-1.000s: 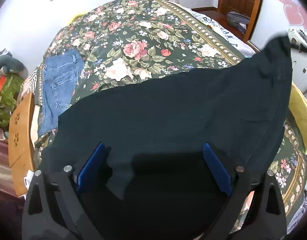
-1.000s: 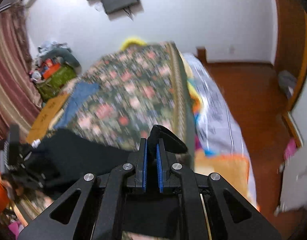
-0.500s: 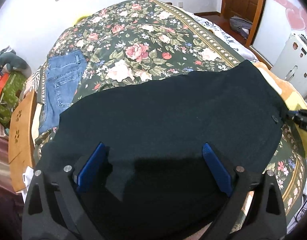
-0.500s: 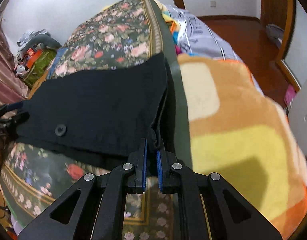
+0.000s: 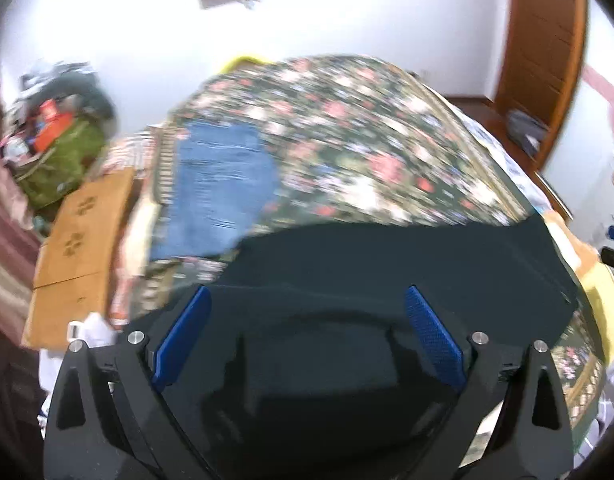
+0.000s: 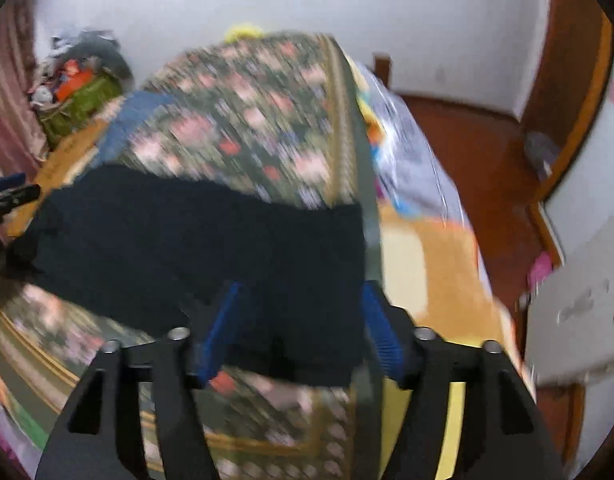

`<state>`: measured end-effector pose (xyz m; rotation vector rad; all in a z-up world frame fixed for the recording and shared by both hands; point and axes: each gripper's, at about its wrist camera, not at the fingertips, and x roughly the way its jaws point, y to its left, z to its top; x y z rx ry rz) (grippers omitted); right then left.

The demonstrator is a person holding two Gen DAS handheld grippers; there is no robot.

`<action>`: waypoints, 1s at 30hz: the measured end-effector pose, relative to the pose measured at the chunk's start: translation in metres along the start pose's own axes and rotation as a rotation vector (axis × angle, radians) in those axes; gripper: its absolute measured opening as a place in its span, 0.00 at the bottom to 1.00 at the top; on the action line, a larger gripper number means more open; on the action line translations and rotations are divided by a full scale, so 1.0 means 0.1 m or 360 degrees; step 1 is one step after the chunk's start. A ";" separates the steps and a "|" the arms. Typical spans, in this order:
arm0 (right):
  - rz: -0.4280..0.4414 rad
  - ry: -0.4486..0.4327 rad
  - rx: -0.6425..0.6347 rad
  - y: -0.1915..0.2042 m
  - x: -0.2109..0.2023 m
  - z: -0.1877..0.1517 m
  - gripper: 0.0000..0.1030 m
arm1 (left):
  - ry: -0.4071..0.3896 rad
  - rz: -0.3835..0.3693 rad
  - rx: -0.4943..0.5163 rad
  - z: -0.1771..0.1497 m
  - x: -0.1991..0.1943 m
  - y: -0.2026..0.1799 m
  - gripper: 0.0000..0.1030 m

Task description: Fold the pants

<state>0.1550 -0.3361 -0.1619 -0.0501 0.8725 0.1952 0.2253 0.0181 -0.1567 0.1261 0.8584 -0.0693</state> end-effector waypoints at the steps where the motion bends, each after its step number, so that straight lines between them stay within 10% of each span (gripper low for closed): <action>1: 0.0011 -0.0029 -0.0027 0.09 -0.02 0.08 0.77 | -0.0012 0.0030 -0.0025 -0.01 -0.03 0.13 0.95; 16: 0.0466 -0.0076 -0.0431 1.96 0.70 1.10 0.81 | 0.0277 0.0329 -0.0457 -0.54 0.47 2.11 0.95; 27: 0.0586 0.0349 -0.0777 3.02 2.00 1.44 0.78 | 0.0658 -0.0012 -0.0639 -0.89 1.44 2.49 0.94; 30: 0.0624 0.0493 -0.0803 3.19 2.29 1.43 0.69 | 0.0656 -0.0219 -0.0665 -0.90 1.51 2.46 0.67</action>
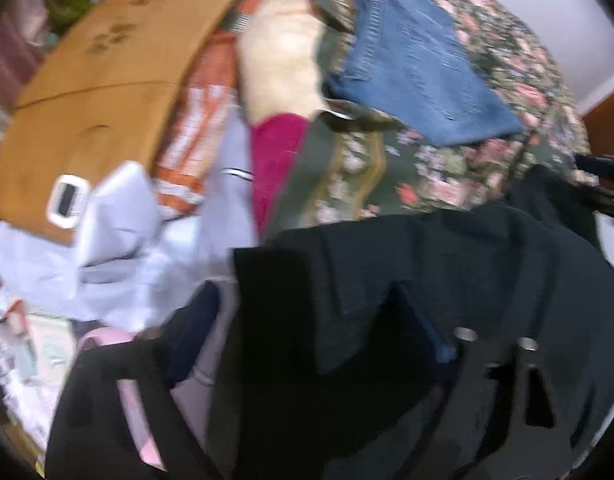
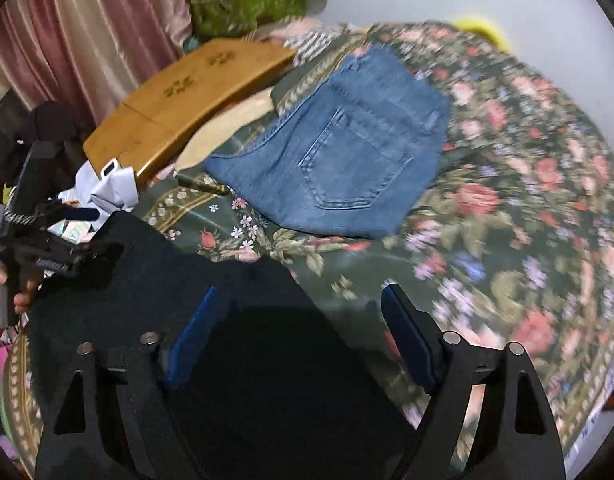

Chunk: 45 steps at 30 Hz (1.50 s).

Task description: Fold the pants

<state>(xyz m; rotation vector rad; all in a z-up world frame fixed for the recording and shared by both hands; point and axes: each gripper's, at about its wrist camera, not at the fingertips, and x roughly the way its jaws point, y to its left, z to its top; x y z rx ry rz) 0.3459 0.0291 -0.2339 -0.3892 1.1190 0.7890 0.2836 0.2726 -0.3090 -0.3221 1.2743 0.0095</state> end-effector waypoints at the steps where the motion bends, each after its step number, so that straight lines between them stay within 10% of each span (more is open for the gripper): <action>1: 0.0019 0.0068 -0.0008 0.01 0.12 0.03 0.61 | 0.0019 -0.0066 -0.0021 0.00 0.02 0.01 0.60; 8: 0.0046 0.0102 -0.0012 0.10 0.36 0.07 0.13 | -0.0098 0.0039 0.0082 -0.11 -0.09 -0.14 0.32; 12: -0.0037 0.0056 0.0003 0.10 0.35 0.03 0.10 | -0.0180 0.0419 0.0221 -0.19 -0.08 -0.30 0.27; 20: -0.0352 -0.0069 0.0037 0.13 0.20 0.02 0.04 | -0.0139 0.0618 0.0198 -0.36 0.01 -0.13 0.20; 27: -0.0240 -0.0247 0.0240 -0.06 -0.58 -0.19 0.06 | -0.0266 0.0523 0.0166 -0.48 -0.61 0.01 0.30; 32: -0.0220 -0.0340 0.0124 0.28 -1.05 -0.53 0.46 | -0.0421 0.0439 0.0274 -0.70 -1.06 -0.14 0.63; 36: -0.0203 -0.0401 0.0029 0.64 -1.30 -0.89 0.60 | -0.0470 0.0396 0.0404 -0.95 -1.22 -0.34 0.79; 45: -0.0137 -0.0285 -0.0070 1.16 -1.17 -1.48 0.62 | -0.0388 0.0348 0.0637 -1.48 -1.07 -0.70 0.81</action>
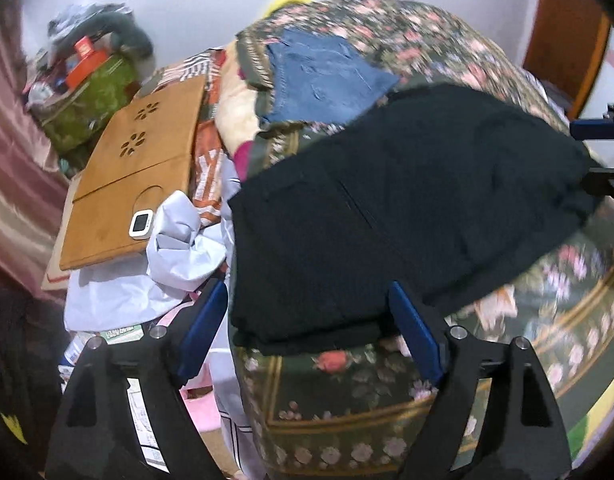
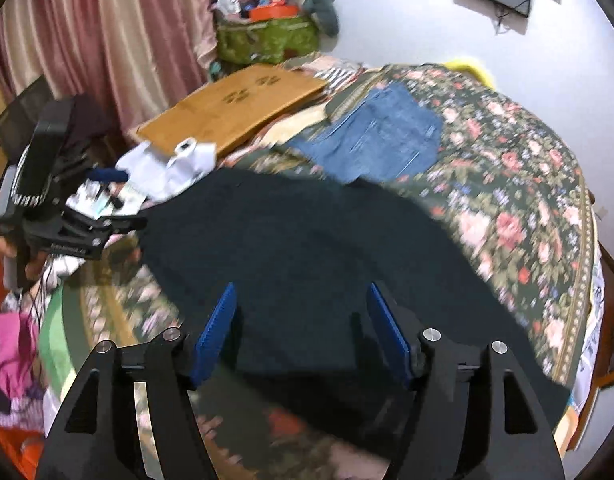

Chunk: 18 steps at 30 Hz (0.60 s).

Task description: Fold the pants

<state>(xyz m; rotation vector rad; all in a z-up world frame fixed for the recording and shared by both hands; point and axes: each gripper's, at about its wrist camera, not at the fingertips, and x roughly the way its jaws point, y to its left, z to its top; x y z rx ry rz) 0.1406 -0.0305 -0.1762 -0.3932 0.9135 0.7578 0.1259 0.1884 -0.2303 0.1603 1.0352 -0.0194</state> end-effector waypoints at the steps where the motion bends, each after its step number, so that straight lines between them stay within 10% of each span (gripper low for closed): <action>1: -0.0002 0.0021 -0.0005 0.03 0.04 -0.04 0.62 | 0.0007 0.0006 0.0028 -0.02 0.02 -0.05 0.81; 10: 0.0012 0.0085 -0.0004 0.13 0.36 0.01 0.62 | 0.0014 -0.0003 0.0124 0.03 0.18 -0.32 0.81; 18: 0.0061 0.0004 -0.0027 0.27 0.33 0.06 0.17 | 0.0012 -0.0100 0.0106 -0.01 0.09 -0.28 0.81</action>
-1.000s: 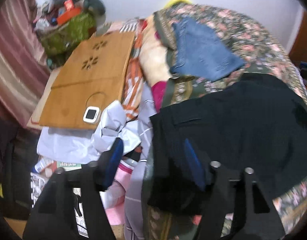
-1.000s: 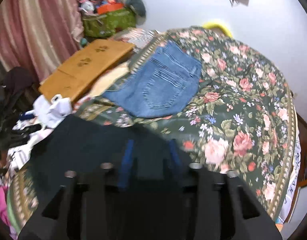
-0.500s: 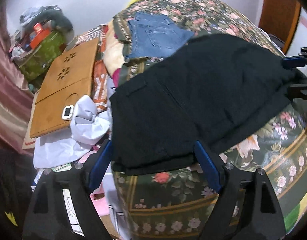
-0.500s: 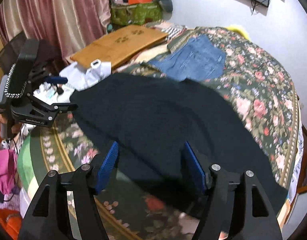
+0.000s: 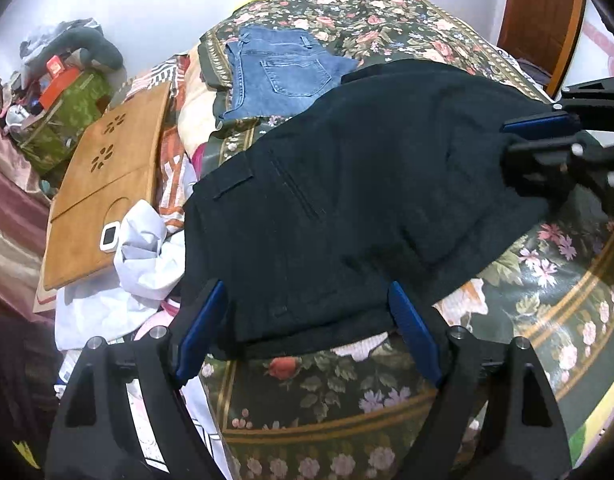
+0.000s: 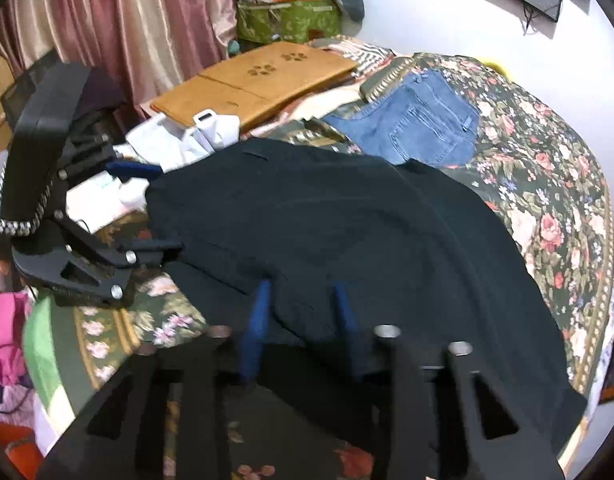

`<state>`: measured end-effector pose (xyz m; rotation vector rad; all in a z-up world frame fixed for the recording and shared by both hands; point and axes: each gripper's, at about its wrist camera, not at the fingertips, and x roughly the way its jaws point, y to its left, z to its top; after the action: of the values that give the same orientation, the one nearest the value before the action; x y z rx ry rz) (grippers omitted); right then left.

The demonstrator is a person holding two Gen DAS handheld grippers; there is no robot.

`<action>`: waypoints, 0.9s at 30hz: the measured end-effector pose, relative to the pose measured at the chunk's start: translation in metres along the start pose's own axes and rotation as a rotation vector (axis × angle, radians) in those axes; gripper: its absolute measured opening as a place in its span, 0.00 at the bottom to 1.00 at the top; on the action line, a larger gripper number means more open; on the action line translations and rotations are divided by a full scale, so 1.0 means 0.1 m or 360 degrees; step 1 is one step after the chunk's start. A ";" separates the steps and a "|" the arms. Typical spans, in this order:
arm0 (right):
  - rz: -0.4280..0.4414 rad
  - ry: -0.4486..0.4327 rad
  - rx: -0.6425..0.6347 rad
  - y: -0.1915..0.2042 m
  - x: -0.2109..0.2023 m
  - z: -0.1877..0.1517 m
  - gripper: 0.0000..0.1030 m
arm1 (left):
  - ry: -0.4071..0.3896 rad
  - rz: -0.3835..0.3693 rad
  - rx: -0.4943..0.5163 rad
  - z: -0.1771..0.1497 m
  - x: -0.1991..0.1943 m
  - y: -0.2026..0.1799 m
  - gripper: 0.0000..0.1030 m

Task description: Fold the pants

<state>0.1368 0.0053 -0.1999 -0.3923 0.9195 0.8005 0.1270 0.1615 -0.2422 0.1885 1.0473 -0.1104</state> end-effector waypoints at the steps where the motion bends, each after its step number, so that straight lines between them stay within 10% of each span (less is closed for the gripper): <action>1: 0.0014 -0.0010 0.0021 -0.01 -0.01 0.01 0.13 | -0.0006 -0.0006 0.0002 -0.01 -0.01 -0.01 0.81; 8: 0.0102 -0.0077 0.0189 -0.10 -0.08 0.05 0.07 | -0.0053 0.0057 0.0028 0.01 0.00 -0.03 0.80; 14: 0.0136 -0.0035 0.0139 -0.02 -0.09 0.00 0.05 | -0.0107 0.0075 -0.0088 0.09 0.02 0.12 0.14; 27: 0.0325 -0.0016 0.0147 0.04 -0.28 0.03 0.05 | -0.0025 -0.0049 -0.0135 -0.30 -0.03 0.11 0.09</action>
<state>0.1253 -0.0027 -0.1750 -0.2156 0.9938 0.9414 0.1022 0.1785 -0.2532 0.0944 1.0375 -0.0951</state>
